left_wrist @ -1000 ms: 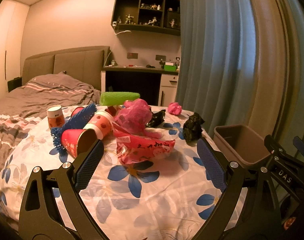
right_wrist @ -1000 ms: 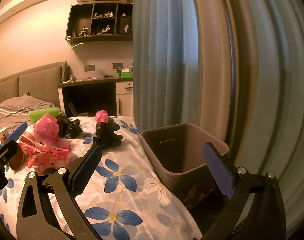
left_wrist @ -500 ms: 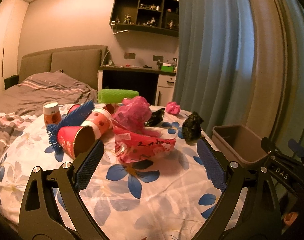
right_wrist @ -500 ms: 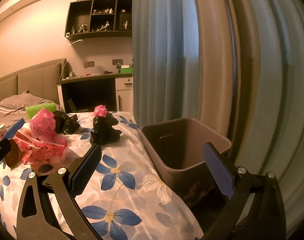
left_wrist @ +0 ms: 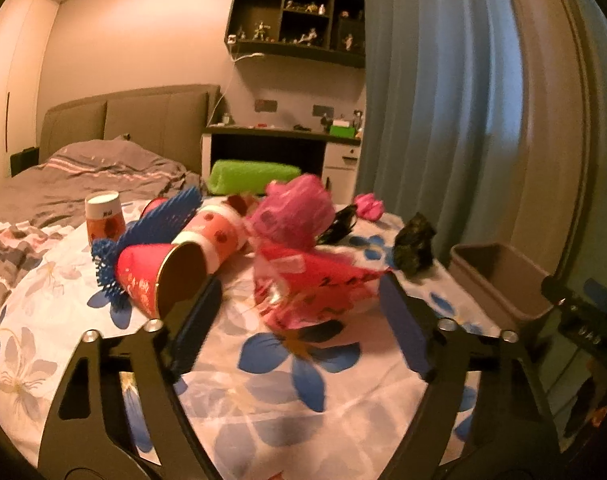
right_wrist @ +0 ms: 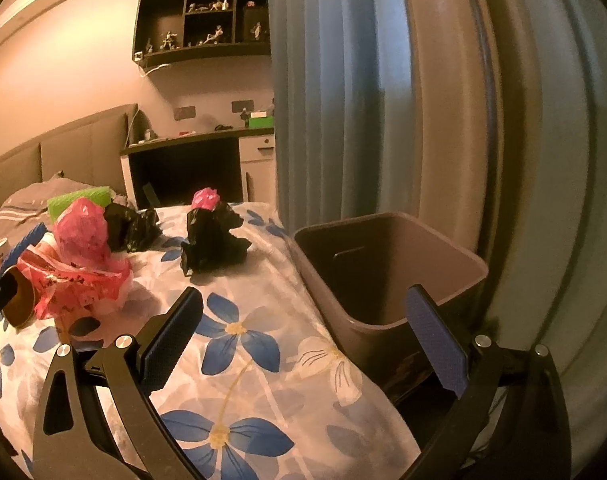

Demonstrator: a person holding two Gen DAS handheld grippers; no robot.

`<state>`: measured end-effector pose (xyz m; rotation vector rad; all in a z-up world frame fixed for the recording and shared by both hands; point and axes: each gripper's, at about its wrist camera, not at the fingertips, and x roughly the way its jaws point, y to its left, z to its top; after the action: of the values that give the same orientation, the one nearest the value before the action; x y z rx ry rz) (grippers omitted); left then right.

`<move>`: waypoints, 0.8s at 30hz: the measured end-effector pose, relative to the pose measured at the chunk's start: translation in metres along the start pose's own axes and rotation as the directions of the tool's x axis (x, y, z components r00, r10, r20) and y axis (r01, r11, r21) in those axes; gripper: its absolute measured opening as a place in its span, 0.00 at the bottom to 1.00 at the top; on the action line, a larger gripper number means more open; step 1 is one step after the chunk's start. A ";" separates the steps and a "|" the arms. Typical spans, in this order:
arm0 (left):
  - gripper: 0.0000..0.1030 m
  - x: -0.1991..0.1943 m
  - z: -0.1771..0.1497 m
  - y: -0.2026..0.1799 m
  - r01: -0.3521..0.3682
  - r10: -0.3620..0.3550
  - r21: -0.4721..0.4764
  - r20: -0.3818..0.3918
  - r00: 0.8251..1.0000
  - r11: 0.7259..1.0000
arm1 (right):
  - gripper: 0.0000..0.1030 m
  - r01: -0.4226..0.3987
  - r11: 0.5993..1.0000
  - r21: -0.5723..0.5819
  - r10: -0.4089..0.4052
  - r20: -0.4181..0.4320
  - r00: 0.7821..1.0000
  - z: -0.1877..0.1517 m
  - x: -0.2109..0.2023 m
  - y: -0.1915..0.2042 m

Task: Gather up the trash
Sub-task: 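Grasp the red printed wrapper with the left tool while the right tool grasps a black plastic bag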

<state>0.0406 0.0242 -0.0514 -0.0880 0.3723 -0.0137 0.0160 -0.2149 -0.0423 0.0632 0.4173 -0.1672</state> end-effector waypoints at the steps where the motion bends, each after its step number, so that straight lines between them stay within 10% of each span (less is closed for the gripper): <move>1: 0.69 0.004 -0.001 0.002 -0.005 0.005 0.002 -0.008 1.000 1.000 | 0.95 -0.002 1.000 -0.003 0.002 -0.004 1.000 0.000 0.002 0.001; 15: 0.48 0.058 -0.006 0.010 0.051 -0.051 -0.001 -0.121 0.991 0.999 | 0.95 -0.037 0.999 -0.021 0.037 -0.032 0.999 -0.002 0.027 0.018; 24: 0.14 0.076 -0.001 0.010 0.100 -0.103 -0.025 -0.158 0.982 0.995 | 0.95 -0.068 0.997 -0.034 0.067 -0.033 0.997 0.000 0.042 0.028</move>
<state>0.1107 0.0323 -0.0803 -0.1226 0.5271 -0.1192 0.0587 -0.1936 -0.0589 0.0455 0.4488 -0.0921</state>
